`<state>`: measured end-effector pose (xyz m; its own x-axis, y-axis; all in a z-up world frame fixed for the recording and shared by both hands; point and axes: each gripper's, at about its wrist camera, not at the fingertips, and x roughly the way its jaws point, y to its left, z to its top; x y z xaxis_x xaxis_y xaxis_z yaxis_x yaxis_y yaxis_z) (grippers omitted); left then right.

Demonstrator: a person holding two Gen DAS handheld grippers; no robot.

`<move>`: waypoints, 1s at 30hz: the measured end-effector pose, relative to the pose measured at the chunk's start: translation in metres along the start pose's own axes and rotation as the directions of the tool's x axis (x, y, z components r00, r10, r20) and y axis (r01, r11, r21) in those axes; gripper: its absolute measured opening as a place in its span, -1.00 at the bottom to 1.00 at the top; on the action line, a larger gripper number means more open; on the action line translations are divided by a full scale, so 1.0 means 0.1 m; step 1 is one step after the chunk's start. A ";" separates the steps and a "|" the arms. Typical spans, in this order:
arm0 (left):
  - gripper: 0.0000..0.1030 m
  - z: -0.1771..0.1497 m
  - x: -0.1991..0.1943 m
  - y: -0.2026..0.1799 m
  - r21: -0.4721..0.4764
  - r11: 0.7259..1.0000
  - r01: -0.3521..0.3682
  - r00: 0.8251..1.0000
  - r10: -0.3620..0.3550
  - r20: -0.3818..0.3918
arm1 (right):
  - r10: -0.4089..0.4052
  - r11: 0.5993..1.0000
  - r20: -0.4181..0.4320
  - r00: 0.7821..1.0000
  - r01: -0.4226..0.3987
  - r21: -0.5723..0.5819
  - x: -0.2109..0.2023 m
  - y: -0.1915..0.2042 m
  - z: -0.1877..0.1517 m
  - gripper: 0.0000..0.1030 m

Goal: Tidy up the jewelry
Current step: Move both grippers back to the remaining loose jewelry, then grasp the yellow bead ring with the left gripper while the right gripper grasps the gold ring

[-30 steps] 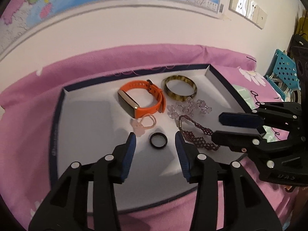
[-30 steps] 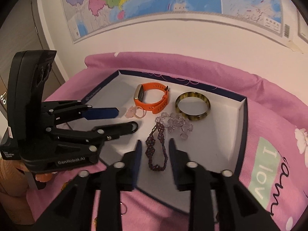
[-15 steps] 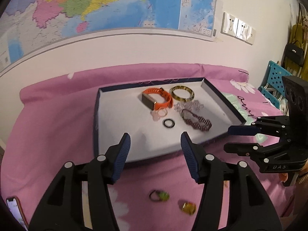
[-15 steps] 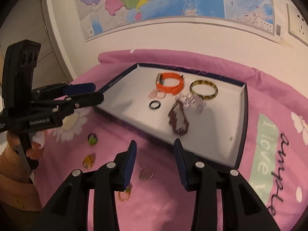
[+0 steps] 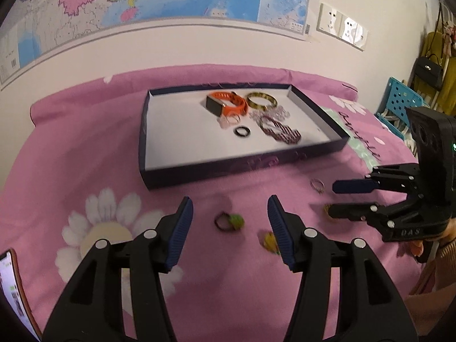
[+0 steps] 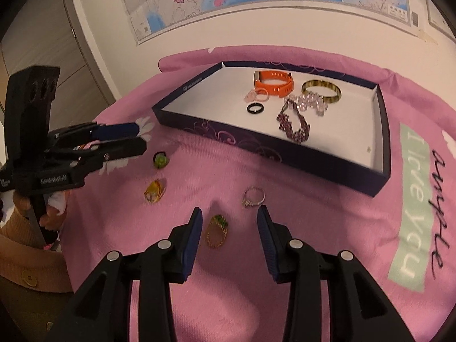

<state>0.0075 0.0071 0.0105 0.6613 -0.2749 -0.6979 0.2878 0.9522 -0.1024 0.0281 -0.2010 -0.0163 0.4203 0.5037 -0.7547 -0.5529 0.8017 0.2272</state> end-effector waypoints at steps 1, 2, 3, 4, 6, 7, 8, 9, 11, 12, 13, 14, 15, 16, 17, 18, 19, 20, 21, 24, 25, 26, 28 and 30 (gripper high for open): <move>0.05 -0.03 0.00 -0.01 -0.001 1.000 0.007 1.000 -0.007 -0.006 | 0.001 1.000 -0.001 1.000 -0.001 0.005 0.00 0.00 -0.02 -0.27; 0.05 -0.06 -0.01 -0.03 0.000 1.000 0.012 1.000 -0.012 -0.010 | 0.002 1.000 -0.001 1.000 -0.002 0.007 0.00 0.00 -0.03 -0.27; 0.05 -0.09 -0.01 -0.05 0.004 1.000 0.012 1.000 -0.012 -0.012 | 0.003 1.000 -0.001 1.000 -0.003 0.009 0.00 0.00 -0.04 -0.27; 0.05 -0.12 -0.01 -0.07 0.009 1.000 0.013 1.000 -0.013 -0.016 | 0.002 1.000 0.000 1.000 -0.002 0.010 -0.01 0.01 -0.06 -0.27; 0.05 -0.17 0.00 -0.11 0.013 1.000 0.019 0.999 -0.019 -0.027 | -0.001 1.000 -0.001 1.000 0.001 0.005 -0.02 0.03 -0.06 -0.27; 0.05 -0.19 0.00 -0.12 0.011 1.000 0.025 0.999 -0.024 -0.032 | -0.003 1.000 -0.001 1.000 0.003 0.002 -0.02 0.04 -0.06 -0.27; 0.05 -0.20 0.01 -0.13 0.008 0.999 0.031 0.999 -0.030 -0.038 | -0.006 1.000 -0.001 1.000 0.006 -0.001 -0.02 0.05 -0.06 -0.27; 0.05 -0.21 0.02 -0.13 0.007 0.999 0.034 0.999 -0.033 -0.042 | -0.008 1.000 -0.001 1.000 0.008 -0.003 -0.01 0.06 -0.06 -0.27; 0.05 -0.22 0.04 -0.15 0.007 0.999 0.037 0.998 -0.036 -0.049 | -0.007 1.000 0.001 1.000 0.007 -0.007 -0.01 0.08 -0.05 -0.27; 0.05 -0.23 0.04 -0.17 0.009 0.999 0.037 0.998 -0.036 -0.051 | -0.009 1.000 0.001 1.000 0.009 -0.009 0.00 0.09 -0.05 -0.27; 0.05 -0.24 0.05 -0.18 0.013 0.999 0.039 0.998 -0.039 -0.054 | -0.012 1.000 -0.001 1.000 0.012 -0.014 0.02 0.10 -0.05 -0.27; 0.05 -0.24 0.06 -0.20 0.015 0.999 0.042 0.997 -0.041 -0.057 | -0.015 1.000 -0.002 1.000 0.015 -0.017 0.02 0.12 -0.05 -0.27; 0.05 -0.25 0.06 -0.21 0.017 0.999 0.042 0.997 -0.041 -0.061 | -0.018 1.000 -0.002 1.000 0.018 -0.019 0.03 0.13 -0.04 -0.27; 0.05 -0.26 0.07 -0.22 0.018 0.999 0.043 0.997 -0.042 -0.065 | -0.013 1.000 -0.002 1.000 0.013 -0.021 0.03 0.14 -0.04 -0.28; 0.05 -0.26 0.08 -0.22 0.016 0.999 0.046 0.997 -0.045 -0.069 | -0.011 1.000 -0.002 1.000 0.011 -0.024 0.03 0.15 -0.04 -0.28; 0.05 -0.26 0.09 -0.22 0.014 0.999 0.048 0.996 -0.047 -0.073 | -0.017 0.999 -0.004 1.000 0.017 -0.027 0.04 0.17 -0.04 -0.28; 0.03 -0.26 0.10 -0.22 0.014 0.999 0.047 0.996 -0.046 -0.076 | -0.023 0.999 -0.006 1.000 0.023 -0.030 0.05 0.17 -0.04 -0.30; 0.02 -0.26 0.10 -0.22 0.013 0.999 0.048 0.996 -0.046 -0.078 | -0.030 0.999 -0.006 1.000 0.029 -0.035 0.05 0.18 -0.04 -0.35; 0.02 -0.26 0.10 -0.22 0.011 0.999 0.049 0.996 -0.047 -0.081 | -0.033 0.999 -0.007 0.999 0.033 -0.037 0.06 0.19 -0.04 -0.38; -0.06 -0.26 0.14 -0.23 0.003 0.998 0.056 0.994 -0.055 -0.095 | -0.035 0.999 -0.008 0.999 0.035 -0.036 0.06 0.18 -0.04 -0.49; -0.07 -0.26 0.14 -0.23 0.001 0.998 0.061 0.993 -0.060 -0.097 | -0.033 0.999 -0.010 0.999 0.033 -0.035 0.06 0.18 -0.04 -0.56; -0.07 -0.25 0.15 -0.24 0.001 0.998 0.067 0.993 -0.066 -0.098 | -0.037 0.999 -0.010 0.999 0.036 -0.035 0.07 0.18 -0.03 -0.59; -0.11 -0.25 0.16 -0.25 0.001 0.997 0.077 0.992 -0.076 -0.101 | -0.040 0.999 -0.010 0.999 0.040 -0.034 0.07 0.18 -0.03 -0.65; -0.16 -0.25 0.17 -0.27 0.001 0.996 0.087 0.991 -0.086 -0.106 | -0.044 0.999 -0.010 0.999 0.043 -0.032 0.06 0.17 -0.04 -0.71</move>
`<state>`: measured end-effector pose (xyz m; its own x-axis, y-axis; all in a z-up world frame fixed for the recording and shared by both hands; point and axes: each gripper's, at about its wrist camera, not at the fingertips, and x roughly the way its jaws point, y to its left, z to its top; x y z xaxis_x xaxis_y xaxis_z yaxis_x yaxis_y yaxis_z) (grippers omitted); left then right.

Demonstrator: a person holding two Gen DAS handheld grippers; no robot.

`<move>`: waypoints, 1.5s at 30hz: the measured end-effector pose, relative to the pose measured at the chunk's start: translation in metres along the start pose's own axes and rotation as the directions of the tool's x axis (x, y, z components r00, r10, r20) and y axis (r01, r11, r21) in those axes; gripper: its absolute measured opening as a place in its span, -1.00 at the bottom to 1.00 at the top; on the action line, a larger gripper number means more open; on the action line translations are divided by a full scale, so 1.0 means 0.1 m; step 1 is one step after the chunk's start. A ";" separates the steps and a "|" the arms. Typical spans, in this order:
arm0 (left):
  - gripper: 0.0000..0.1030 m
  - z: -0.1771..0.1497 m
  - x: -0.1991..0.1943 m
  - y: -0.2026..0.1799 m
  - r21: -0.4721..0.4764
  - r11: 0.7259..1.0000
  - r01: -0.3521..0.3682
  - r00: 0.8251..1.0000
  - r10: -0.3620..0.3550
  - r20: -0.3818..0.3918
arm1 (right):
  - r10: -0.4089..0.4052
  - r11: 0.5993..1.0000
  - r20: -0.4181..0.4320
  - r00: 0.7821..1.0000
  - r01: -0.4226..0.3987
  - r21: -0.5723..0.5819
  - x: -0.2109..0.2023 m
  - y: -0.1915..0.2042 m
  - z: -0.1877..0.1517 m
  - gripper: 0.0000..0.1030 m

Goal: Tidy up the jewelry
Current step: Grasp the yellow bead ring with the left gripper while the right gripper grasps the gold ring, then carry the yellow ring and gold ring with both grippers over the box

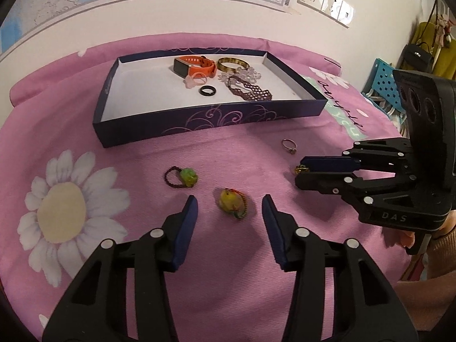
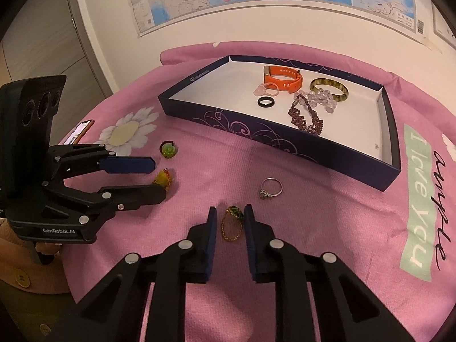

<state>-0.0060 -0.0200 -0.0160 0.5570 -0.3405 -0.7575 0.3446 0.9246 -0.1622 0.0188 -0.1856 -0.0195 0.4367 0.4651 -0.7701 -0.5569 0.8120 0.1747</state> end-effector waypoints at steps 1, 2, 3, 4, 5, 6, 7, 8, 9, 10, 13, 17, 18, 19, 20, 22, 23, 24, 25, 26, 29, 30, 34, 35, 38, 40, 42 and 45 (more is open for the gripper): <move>-0.16 0.00 0.01 -0.01 0.000 1.000 0.001 1.000 -0.001 -0.004 | -0.001 1.000 0.000 1.000 0.001 0.002 0.00 -0.01 0.00 -0.76; -0.16 0.00 0.01 -0.02 0.000 1.000 0.001 1.000 -0.001 -0.005 | -0.001 1.000 0.001 1.000 0.001 0.003 0.00 -0.01 0.00 -0.77; -0.17 0.00 0.02 -0.02 0.000 1.000 0.003 1.000 -0.003 -0.005 | 0.000 1.000 0.001 1.000 0.000 0.006 -0.01 -0.01 -0.01 -0.79; -0.21 0.01 0.02 -0.02 -0.002 1.000 0.007 1.000 -0.007 -0.006 | 0.002 1.000 0.001 1.000 -0.002 0.007 -0.01 -0.01 -0.01 -0.83; -0.23 0.01 0.02 -0.02 -0.006 1.000 0.013 1.000 -0.013 -0.008 | 0.003 1.000 0.001 1.000 -0.003 0.006 0.00 -0.01 0.00 -0.83; -0.25 0.01 0.02 -0.02 -0.009 1.000 0.017 1.000 -0.017 -0.009 | 0.003 1.000 0.002 1.000 -0.003 0.005 0.00 -0.01 0.00 -0.83; -0.32 0.01 0.02 -0.01 -0.012 1.000 0.017 1.000 -0.017 -0.009 | 0.002 1.000 0.003 1.000 -0.002 0.005 -0.01 -0.01 0.00 -0.84; -0.36 0.01 0.02 -0.02 -0.012 1.000 0.017 1.000 -0.017 -0.010 | 0.004 1.000 0.003 1.000 -0.004 0.005 -0.01 -0.01 0.00 -0.84; -0.39 0.01 0.02 -0.02 -0.011 1.000 0.014 1.000 -0.014 -0.011 | 0.005 1.000 0.004 1.000 -0.005 0.005 -0.01 -0.01 0.00 -0.84; -0.40 0.01 0.03 -0.02 -0.012 1.000 0.006 1.000 -0.006 -0.012 | 0.007 1.000 0.005 1.000 -0.007 0.008 -0.01 -0.01 0.00 -0.84; -0.53 0.02 0.04 -0.02 -0.012 1.000 -0.003 1.000 0.002 -0.017 | 0.010 1.000 0.008 1.000 -0.010 0.012 -0.02 -0.01 0.00 -0.85; -0.64 0.02 0.05 -0.03 -0.004 1.000 -0.010 1.000 0.010 -0.018 | 0.013 1.000 0.014 1.000 -0.013 0.020 -0.03 -0.02 -0.01 -0.85; -0.65 0.02 0.05 -0.04 -0.002 1.000 -0.013 1.000 0.013 -0.017 | 0.015 1.000 0.015 1.000 -0.015 0.022 -0.03 -0.02 -0.01 -0.85; -0.67 0.02 0.05 -0.04 0.000 1.000 -0.013 1.000 0.013 -0.016 | 0.015 1.000 0.017 1.000 -0.016 0.023 -0.03 -0.02 -0.01 -0.88; -0.67 0.02 0.05 -0.05 0.001 1.000 -0.014 1.000 0.014 -0.015 | 0.017 1.000 0.018 1.000 -0.018 0.024 -0.03 -0.02 -0.01 -0.90; -0.67 0.02 0.05 -0.06 0.002 1.000 -0.015 1.000 0.015 -0.014 | 0.019 0.999 0.022 1.000 -0.019 0.026 -0.03 -0.02 -0.01 -0.90; -0.67 0.02 0.05 -0.06 0.003 1.000 -0.014 1.000 0.014 -0.013 | 0.020 0.999 0.024 1.000 -0.021 0.027 -0.04 -0.02 -0.01 -0.90; -0.67 0.02 0.06 -0.06 0.004 1.000 -0.015 1.000 0.015 -0.012 | 0.020 0.999 0.025 0.999 -0.021 0.027 -0.04 -0.02 -0.01 -0.90; -0.67 0.02 0.05 -0.07 0.005 1.000 -0.016 1.000 0.016 -0.012 | 0.020 0.999 0.026 0.999 -0.021 0.027 -0.05 -0.02 -0.01 -0.90; -0.67 0.02 0.05 -0.07 0.007 1.000 -0.016 1.000 0.016 -0.011 | 0.021 0.999 0.027 0.999 -0.022 0.028 -0.05 -0.02 -0.01 -0.90; -0.67 0.02 0.05 -0.07 0.007 1.000 -0.011 1.000 0.011 -0.008 | 0.029 0.999 0.033 0.999 -0.030 0.037 -0.07 -0.03 -0.02 -0.90; -0.67 0.02 0.04 -0.07 0.007 1.000 -0.010 1.000 0.010 -0.006 | 0.028 0.999 0.034 0.999 -0.030 0.039 -0.07 -0.03 -0.02 -0.90; -0.67 0.03 0.00 -0.07 0.006 1.000 -0.006 1.000 0.006 0.005 | 0.033 0.998 0.042 0.999 -0.035 0.046 -0.10 -0.05 -0.01 -0.90; -0.67 0.03 0.00 -0.07 0.008 1.000 -0.007 1.000 0.007 0.008 | 0.034 0.998 0.043 0.998 -0.036 0.047 -0.10 -0.05 -0.01 -0.90; -0.67 0.05 -0.03 -0.07 0.005 1.000 -0.005 1.000 0.005 0.015 | 0.033 0.998 0.051 0.998 -0.035 0.052 -0.12 -0.07 0.01 -0.90; -0.67 0.06 -0.04 -0.07 0.005 1.000 -0.007 1.000 0.007 0.019 | 0.033 0.998 0.057 0.998 -0.036 0.055 -0.12 -0.08 0.02 -0.90; -0.67 0.07 -0.06 -0.07 0.005 1.000 -0.007 1.000 0.007 0.023 | 0.032 0.998 0.062 0.998 -0.035 0.056 -0.13 -0.10 0.04 -0.90; -0.67 0.08 -0.07 -0.07 0.005 1.000 -0.007 1.000 0.007 0.028 | 0.030 0.998 0.068 0.997 -0.034 0.054 -0.15 -0.10 0.06 -0.90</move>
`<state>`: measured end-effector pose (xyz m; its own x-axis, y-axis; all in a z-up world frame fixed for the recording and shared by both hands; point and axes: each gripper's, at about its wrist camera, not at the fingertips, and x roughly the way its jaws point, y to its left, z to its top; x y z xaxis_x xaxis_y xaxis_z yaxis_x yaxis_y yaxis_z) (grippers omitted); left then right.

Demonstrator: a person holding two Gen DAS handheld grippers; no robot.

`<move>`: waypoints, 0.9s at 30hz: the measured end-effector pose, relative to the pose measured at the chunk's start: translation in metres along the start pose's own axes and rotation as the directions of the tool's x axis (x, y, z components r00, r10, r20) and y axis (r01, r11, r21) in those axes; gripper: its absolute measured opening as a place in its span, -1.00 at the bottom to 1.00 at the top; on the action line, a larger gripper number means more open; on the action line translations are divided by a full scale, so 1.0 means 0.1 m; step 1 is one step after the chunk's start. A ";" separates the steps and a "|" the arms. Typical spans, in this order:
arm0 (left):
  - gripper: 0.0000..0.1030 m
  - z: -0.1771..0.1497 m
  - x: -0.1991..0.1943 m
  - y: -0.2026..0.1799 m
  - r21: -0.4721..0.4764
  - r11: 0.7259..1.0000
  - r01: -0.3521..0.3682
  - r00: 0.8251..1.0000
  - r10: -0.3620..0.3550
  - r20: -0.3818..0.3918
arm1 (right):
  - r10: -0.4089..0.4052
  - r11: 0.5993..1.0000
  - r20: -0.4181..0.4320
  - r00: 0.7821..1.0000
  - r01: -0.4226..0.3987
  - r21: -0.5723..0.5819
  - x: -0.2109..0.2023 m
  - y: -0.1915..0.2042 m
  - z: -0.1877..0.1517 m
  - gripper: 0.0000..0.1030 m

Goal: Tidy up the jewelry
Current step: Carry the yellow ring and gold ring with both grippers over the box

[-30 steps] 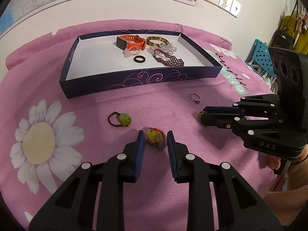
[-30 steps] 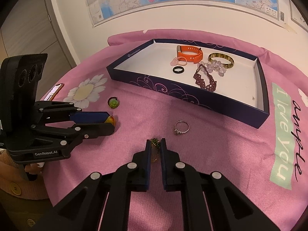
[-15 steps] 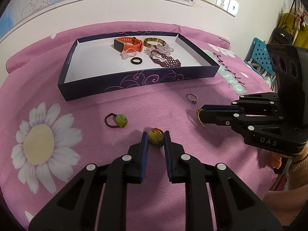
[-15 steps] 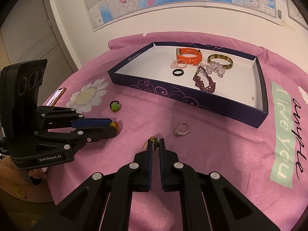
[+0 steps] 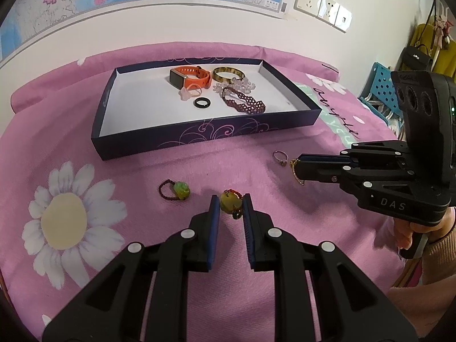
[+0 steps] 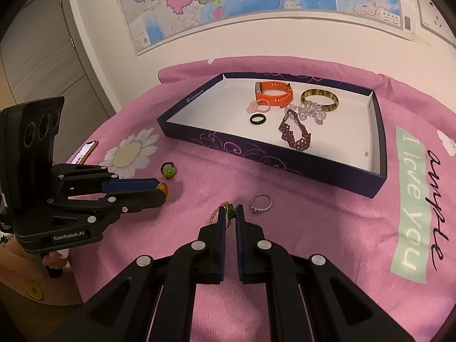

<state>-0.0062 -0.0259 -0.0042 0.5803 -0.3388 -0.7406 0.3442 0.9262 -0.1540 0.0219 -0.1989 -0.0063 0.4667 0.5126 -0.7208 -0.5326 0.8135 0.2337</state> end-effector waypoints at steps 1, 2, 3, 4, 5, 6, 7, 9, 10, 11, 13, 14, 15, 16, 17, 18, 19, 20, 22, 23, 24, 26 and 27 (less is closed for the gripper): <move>-0.67 0.01 0.00 0.00 0.001 1.000 -0.001 1.000 0.001 0.002 | 0.000 1.000 0.002 1.000 0.000 0.000 0.00 0.00 0.01 -0.90; -0.67 0.01 -0.01 -0.01 0.001 1.000 0.000 1.000 0.000 0.004 | 0.000 1.000 0.004 1.000 0.000 -0.001 -0.01 -0.01 0.01 -0.90; -0.67 0.02 -0.01 -0.01 0.002 1.000 0.001 1.000 -0.001 0.005 | -0.001 1.000 0.006 1.000 0.001 -0.001 -0.01 -0.01 0.01 -0.90; -0.67 0.02 -0.01 -0.01 0.003 1.000 -0.001 1.000 0.001 0.008 | -0.001 1.000 0.008 1.000 0.001 0.000 -0.01 -0.01 0.02 -0.90; -0.67 0.03 -0.02 -0.01 0.003 1.000 -0.002 1.000 0.001 0.010 | 0.000 1.000 0.010 1.000 0.000 0.001 -0.02 -0.01 0.03 -0.90; -0.67 0.03 -0.02 -0.01 0.003 1.000 0.000 1.000 0.000 0.012 | 0.000 1.000 0.012 1.000 0.000 -0.001 -0.02 -0.01 0.03 -0.90; -0.67 0.04 -0.03 -0.01 0.003 1.000 -0.001 1.000 0.001 0.014 | 0.000 1.000 0.014 1.000 0.000 -0.002 -0.02 -0.01 0.04 -0.90; -0.67 0.06 -0.03 -0.01 0.003 1.000 0.000 1.000 0.000 0.018 | -0.001 1.000 0.016 1.000 0.001 -0.003 -0.02 -0.01 0.05 -0.90; -0.67 0.07 -0.03 -0.01 0.004 1.000 -0.001 1.000 0.001 0.020 | 0.000 1.000 0.016 1.000 0.001 -0.004 -0.01 -0.02 0.06 -0.90; -0.67 0.08 -0.04 -0.01 0.005 1.000 -0.002 1.000 0.002 0.022 | -0.001 1.000 0.017 1.000 0.001 -0.004 -0.01 -0.03 0.07 -0.90; -0.67 0.09 -0.04 -0.01 0.006 1.000 0.000 1.000 0.000 0.026 | -0.001 1.000 0.021 1.000 0.001 -0.004 -0.01 -0.03 0.09 -0.90; -0.67 0.10 -0.05 -0.01 0.006 1.000 0.001 1.000 -0.001 0.029 | -0.001 1.000 0.023 1.000 0.001 -0.004 -0.01 -0.03 0.09 -0.90; -0.67 0.10 -0.05 -0.01 0.006 1.000 0.004 1.000 -0.004 0.029 | -0.001 1.000 0.024 1.000 0.001 -0.005 -0.01 -0.04 0.10 -0.90; -0.67 0.11 -0.05 -0.01 0.007 1.000 0.004 0.999 -0.004 0.032 | -0.001 1.000 0.024 1.000 0.001 -0.006 0.00 -0.04 0.11 -0.90; -0.67 0.12 -0.05 -0.01 0.008 1.000 0.005 0.999 -0.005 0.033 | 0.000 1.000 0.024 1.000 0.000 -0.008 0.00 -0.04 0.11 -0.90; -0.67 0.13 -0.05 -0.01 0.008 1.000 0.004 0.999 -0.005 0.034 | -0.001 1.000 0.025 1.000 0.001 -0.011 0.00 -0.04 0.12 -0.90; -0.67 0.14 -0.04 -0.02 0.010 1.000 0.002 0.999 -0.003 0.035 | -0.002 1.000 0.027 1.000 0.002 -0.013 0.00 -0.04 0.13 -0.90; -0.67 0.14 -0.05 -0.02 0.011 1.000 0.003 0.999 -0.003 0.037 | -0.002 1.000 0.029 1.000 0.002 -0.014 0.00 -0.04 0.14 -0.90; -0.67 0.15 -0.05 -0.02 0.010 1.000 0.004 0.999 -0.004 0.040 | -0.002 1.000 0.034 0.999 0.003 -0.016 -0.01 -0.04 0.16 -0.90; -0.67 0.16 -0.04 -0.02 0.009 1.000 0.004 0.999 -0.004 0.041 | -0.002 1.000 0.036 0.999 0.003 -0.016 -0.01 -0.05 0.17 -0.90; -0.67 0.17 -0.04 -0.01 0.009 1.000 0.003 0.999 -0.004 0.042 | -0.003 1.000 0.038 0.999 0.004 -0.017 -0.01 -0.05 0.18 -0.90; -0.67 0.19 -0.05 -0.01 0.010 1.000 0.002 0.999 -0.002 0.045 | -0.004 1.000 0.041 0.999 0.005 -0.018 -0.01 -0.05 0.20 -0.90; -0.67 0.20 -0.05 0.00 0.010 1.000 0.002 0.999 -0.002 0.047 | -0.004 1.000 0.042 0.999 0.005 -0.019 -0.01 -0.06 0.20 -0.90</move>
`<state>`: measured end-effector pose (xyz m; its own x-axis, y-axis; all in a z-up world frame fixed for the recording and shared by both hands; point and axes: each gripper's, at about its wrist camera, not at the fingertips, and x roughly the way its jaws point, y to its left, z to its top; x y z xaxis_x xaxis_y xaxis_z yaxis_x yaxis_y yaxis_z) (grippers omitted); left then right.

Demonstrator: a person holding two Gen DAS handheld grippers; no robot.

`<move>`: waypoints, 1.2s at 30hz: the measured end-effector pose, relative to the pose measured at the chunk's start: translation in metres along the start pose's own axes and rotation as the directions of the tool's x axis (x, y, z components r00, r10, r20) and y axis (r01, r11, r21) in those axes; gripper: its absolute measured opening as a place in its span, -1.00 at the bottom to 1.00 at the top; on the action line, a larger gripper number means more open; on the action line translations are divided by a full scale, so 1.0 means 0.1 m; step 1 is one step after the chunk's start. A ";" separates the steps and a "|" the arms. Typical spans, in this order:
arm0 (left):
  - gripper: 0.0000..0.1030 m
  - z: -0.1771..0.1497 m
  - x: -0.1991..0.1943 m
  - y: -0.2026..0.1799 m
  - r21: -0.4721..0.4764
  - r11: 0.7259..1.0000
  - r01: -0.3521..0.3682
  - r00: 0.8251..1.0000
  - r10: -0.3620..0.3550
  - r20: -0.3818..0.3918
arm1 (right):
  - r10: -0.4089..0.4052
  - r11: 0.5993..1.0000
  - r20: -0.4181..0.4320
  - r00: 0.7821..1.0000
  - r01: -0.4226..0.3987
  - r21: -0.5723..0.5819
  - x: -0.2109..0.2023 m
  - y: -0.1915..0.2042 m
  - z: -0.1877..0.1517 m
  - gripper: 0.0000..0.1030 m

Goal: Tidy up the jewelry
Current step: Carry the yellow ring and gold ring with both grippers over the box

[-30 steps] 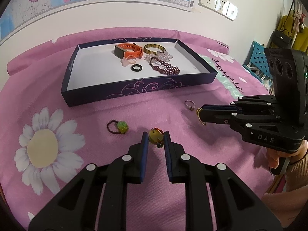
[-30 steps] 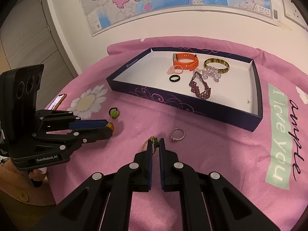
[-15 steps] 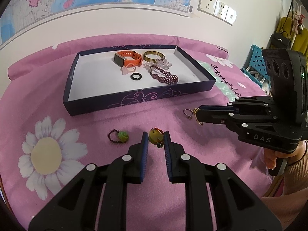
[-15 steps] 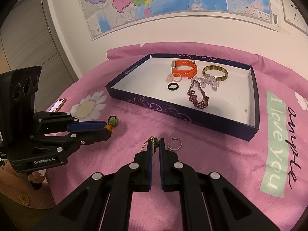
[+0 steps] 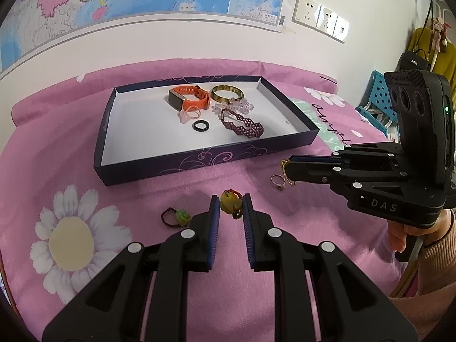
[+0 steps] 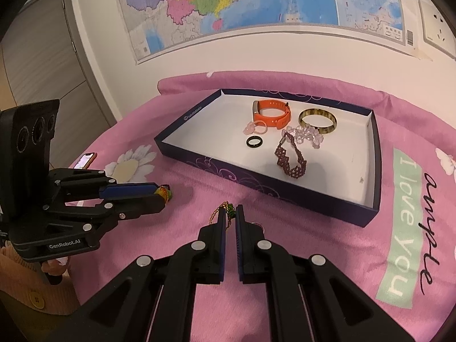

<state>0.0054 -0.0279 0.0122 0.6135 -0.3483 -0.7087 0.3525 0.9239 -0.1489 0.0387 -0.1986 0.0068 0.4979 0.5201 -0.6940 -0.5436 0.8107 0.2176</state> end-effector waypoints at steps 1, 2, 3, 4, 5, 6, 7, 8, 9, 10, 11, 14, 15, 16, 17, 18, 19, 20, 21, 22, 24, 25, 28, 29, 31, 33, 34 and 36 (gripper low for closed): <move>-0.67 0.01 0.00 0.00 0.000 1.000 -0.003 1.000 0.003 0.003 | -0.001 1.000 0.001 1.000 0.001 -0.001 0.00 -0.01 0.01 -0.90; -0.67 0.02 0.00 0.01 0.000 1.000 -0.004 1.000 0.004 0.006 | -0.002 1.000 0.002 1.000 0.002 -0.002 0.00 -0.01 0.03 -0.90; -0.67 0.04 0.00 0.02 -0.001 1.000 -0.004 1.000 0.004 0.007 | -0.002 1.000 0.004 1.000 0.002 -0.003 0.00 -0.02 0.04 -0.90; -0.67 0.05 0.00 0.02 -0.002 1.000 -0.007 1.000 0.007 0.010 | -0.003 1.000 0.006 1.000 0.003 -0.003 0.00 -0.02 0.05 -0.90; -0.67 0.06 0.00 0.02 -0.002 1.000 -0.009 1.000 0.009 0.012 | -0.004 1.000 0.008 1.000 0.004 -0.003 0.00 -0.03 0.06 -0.90; -0.67 0.07 -0.01 0.03 -0.001 1.000 -0.011 1.000 0.011 0.014 | -0.006 1.000 0.011 1.000 0.006 -0.002 0.00 -0.04 0.08 -0.90; -0.67 0.09 -0.01 0.04 -0.002 1.000 -0.012 1.000 0.012 0.018 | -0.007 1.000 0.014 1.000 0.007 -0.001 -0.01 -0.05 0.09 -0.90; -0.67 0.10 -0.01 0.04 -0.001 1.000 -0.013 1.000 0.013 0.021 | -0.006 1.000 0.015 1.000 0.006 -0.001 -0.01 -0.06 0.10 -0.90; -0.67 0.12 -0.01 0.04 -0.001 1.000 -0.015 1.000 0.015 0.024 | -0.006 1.000 0.018 1.000 0.006 0.001 -0.01 -0.07 0.11 -0.90; -0.67 0.14 -0.01 0.04 0.001 1.000 -0.016 0.999 0.016 0.028 | -0.006 1.000 0.021 1.000 0.006 0.001 -0.01 -0.09 0.13 -0.90; -0.67 0.16 0.00 0.04 0.003 1.000 -0.019 0.999 0.019 0.032 | -0.008 1.000 0.024 1.000 0.008 0.001 -0.01 -0.10 0.15 -0.90; -0.67 0.21 0.00 0.05 0.006 1.000 -0.023 0.999 0.023 0.041 | -0.012 1.000 0.034 0.999 0.012 0.003 -0.02 -0.13 0.20 -0.90; -0.67 0.23 0.01 0.05 0.007 1.000 -0.025 0.999 0.024 0.044 | -0.010 1.000 0.036 0.999 0.010 0.005 -0.03 -0.15 0.22 -0.90; -0.67 0.25 0.01 0.05 0.008 1.000 -0.026 0.999 0.025 0.048 | -0.015 1.000 0.040 0.999 0.014 0.007 -0.02 -0.16 0.24 -0.90; -0.67 0.27 0.02 0.05 0.007 1.000 -0.027 0.998 0.026 0.051 | -0.018 1.000 0.042 0.999 0.018 0.007 -0.02 -0.17 0.26 -0.90; -0.67 0.30 0.03 0.06 0.006 1.000 -0.026 0.998 0.026 0.054 | -0.018 1.000 0.045 0.999 0.018 0.006 -0.02 -0.18 0.29 -0.90; -0.67 0.32 0.04 0.07 0.004 1.000 -0.025 0.998 0.024 0.055 | -0.019 1.000 0.047 0.999 0.019 0.006 -0.02 -0.19 0.31 -0.90; -0.67 0.33 0.05 0.07 0.003 1.000 -0.024 0.998 0.024 0.057 | -0.022 1.000 0.048 0.999 0.021 0.006 -0.01 -0.20 0.33 -0.90; -0.67 0.36 0.06 0.08 0.000 1.000 -0.024 0.998 0.024 0.058 | -0.023 1.000 0.048 0.999 0.023 0.004 0.00 -0.21 0.35 -0.90; -0.67 0.38 0.07 0.09 -0.003 1.000 -0.020 0.998 0.020 0.057 | -0.022 1.000 0.050 0.999 0.022 0.005 0.01 -0.22 0.37 -0.90; -0.67 0.41 0.10 0.11 -0.009 1.000 -0.010 0.998 0.011 0.055 | -0.010 1.000 0.050 0.999 0.009 0.013 0.02 -0.24 0.39 -0.90; -0.67 0.43 0.11 0.11 -0.010 1.000 -0.009 0.998 0.010 0.055 | -0.011 1.000 0.051 0.999 0.010 0.018 0.03 -0.26 0.41 -0.90; -0.67 0.48 0.14 0.12 -0.014 1.000 -0.007 0.998 0.007 0.057 | -0.012 1.000 0.050 0.999 0.011 0.023 0.07 -0.29 0.44 -0.90; -0.67 0.49 0.15 0.13 -0.015 1.000 -0.006 0.998 0.007 0.058 | -0.014 1.000 0.050 0.999 0.013 0.024 0.07 -0.29 0.45 -0.90; -0.67 0.52 0.17 0.13 -0.019 1.000 -0.008 0.998 0.009 0.059 | -0.016 1.000 0.046 0.999 0.015 0.027 0.09 -0.31 0.47 -0.90; -0.67 0.55 0.19 0.15 -0.024 1.000 -0.011 0.998 0.013 0.059 | -0.017 0.999 0.044 0.999 0.016 0.031 0.12 -0.33 0.49 -0.90; -0.67 0.56 0.20 0.15 -0.025 1.000 -0.010 0.998 0.012 0.059 | -0.013 0.999 0.041 0.999 0.012 0.037 0.14 -0.35 0.51 -0.90; -0.67 0.58 0.22 0.16 -0.029 1.000 -0.011 0.998 0.013 0.058 | -0.015 0.999 0.037 0.999 0.013 0.042 0.16 -0.36 0.52 -0.90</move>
<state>0.0654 -0.0300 0.0344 0.6577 -0.3448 -0.6697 0.3246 0.9320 -0.1611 0.1016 -0.2058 0.0233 0.5305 0.5177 -0.6713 -0.5078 0.8281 0.2373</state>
